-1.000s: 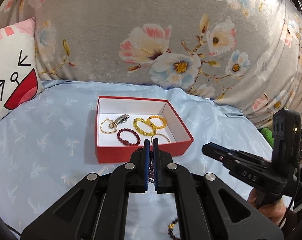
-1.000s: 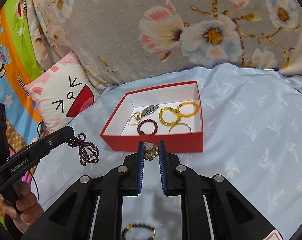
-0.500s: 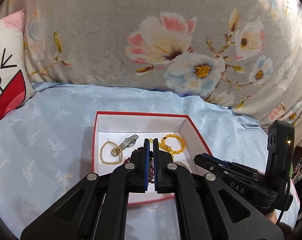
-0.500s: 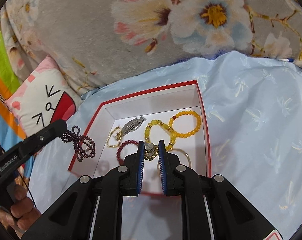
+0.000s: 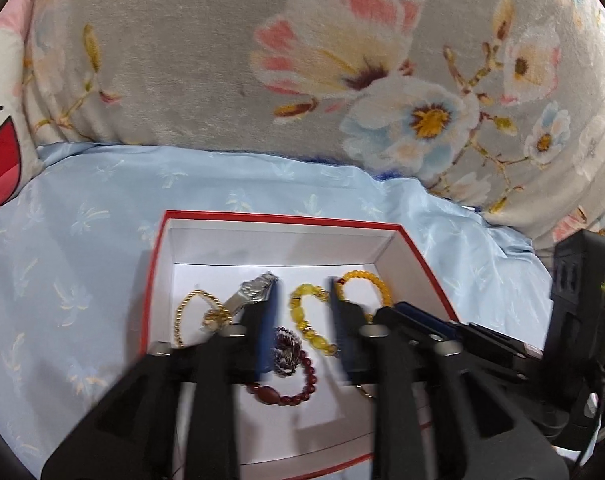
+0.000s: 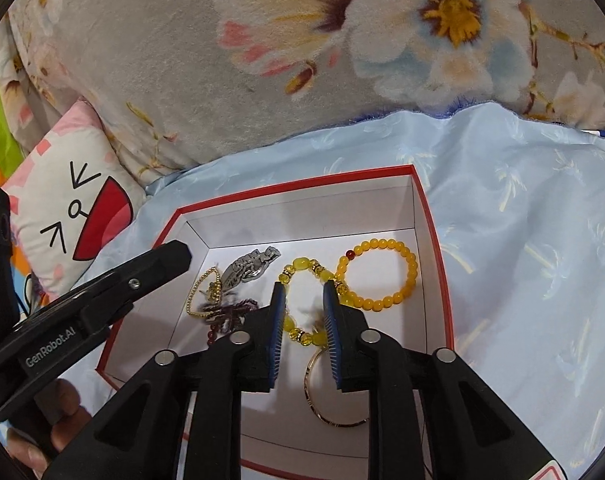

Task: Organize jewelry
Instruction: 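Open both tools to drop the charm and bead strand into the box, then withdraw both tools from the box toward the black bead bracelet, then close the right tool on the black bead bracelet with a gold bead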

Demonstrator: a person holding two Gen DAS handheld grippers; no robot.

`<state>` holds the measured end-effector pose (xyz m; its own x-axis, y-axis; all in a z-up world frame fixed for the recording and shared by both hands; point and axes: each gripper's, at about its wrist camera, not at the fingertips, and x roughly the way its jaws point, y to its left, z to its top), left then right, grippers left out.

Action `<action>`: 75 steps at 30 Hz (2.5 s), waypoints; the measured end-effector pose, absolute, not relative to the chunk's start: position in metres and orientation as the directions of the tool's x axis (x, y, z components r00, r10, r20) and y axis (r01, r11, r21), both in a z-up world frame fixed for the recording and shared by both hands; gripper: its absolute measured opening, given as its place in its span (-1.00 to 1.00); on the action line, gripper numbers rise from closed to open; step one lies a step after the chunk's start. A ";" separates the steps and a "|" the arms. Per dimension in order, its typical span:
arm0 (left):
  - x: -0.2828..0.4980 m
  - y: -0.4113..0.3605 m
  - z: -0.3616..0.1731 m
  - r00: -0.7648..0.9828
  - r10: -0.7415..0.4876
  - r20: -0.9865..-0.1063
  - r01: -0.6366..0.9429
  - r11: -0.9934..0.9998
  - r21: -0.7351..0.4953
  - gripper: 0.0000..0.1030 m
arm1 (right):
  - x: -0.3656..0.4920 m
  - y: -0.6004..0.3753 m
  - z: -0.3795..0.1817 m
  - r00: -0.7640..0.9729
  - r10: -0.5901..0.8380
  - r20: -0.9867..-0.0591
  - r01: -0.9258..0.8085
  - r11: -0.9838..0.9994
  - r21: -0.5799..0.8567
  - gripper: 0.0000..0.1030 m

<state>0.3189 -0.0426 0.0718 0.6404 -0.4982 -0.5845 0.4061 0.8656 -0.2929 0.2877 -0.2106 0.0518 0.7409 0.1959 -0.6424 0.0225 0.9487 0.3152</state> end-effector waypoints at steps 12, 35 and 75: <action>0.265 0.008 0.078 0.731 -0.384 -0.564 0.319 0.923 -0.214 0.01 | 0.219 -0.212 0.072 0.774 0.182 -0.606 0.002 0.957 0.289 -0.22; 0.116 0.014 0.039 0.703 -0.339 -0.625 0.331 0.934 -0.135 0.07 | 0.065 -0.185 0.031 0.713 0.175 -0.679 0.025 0.962 0.274 -0.21; 0.065 0.022 0.003 0.614 -0.288 -0.735 0.280 0.950 -0.138 0.32 | 0.040 -0.130 0.002 0.644 -0.006 -0.765 0.051 0.998 0.035 -0.86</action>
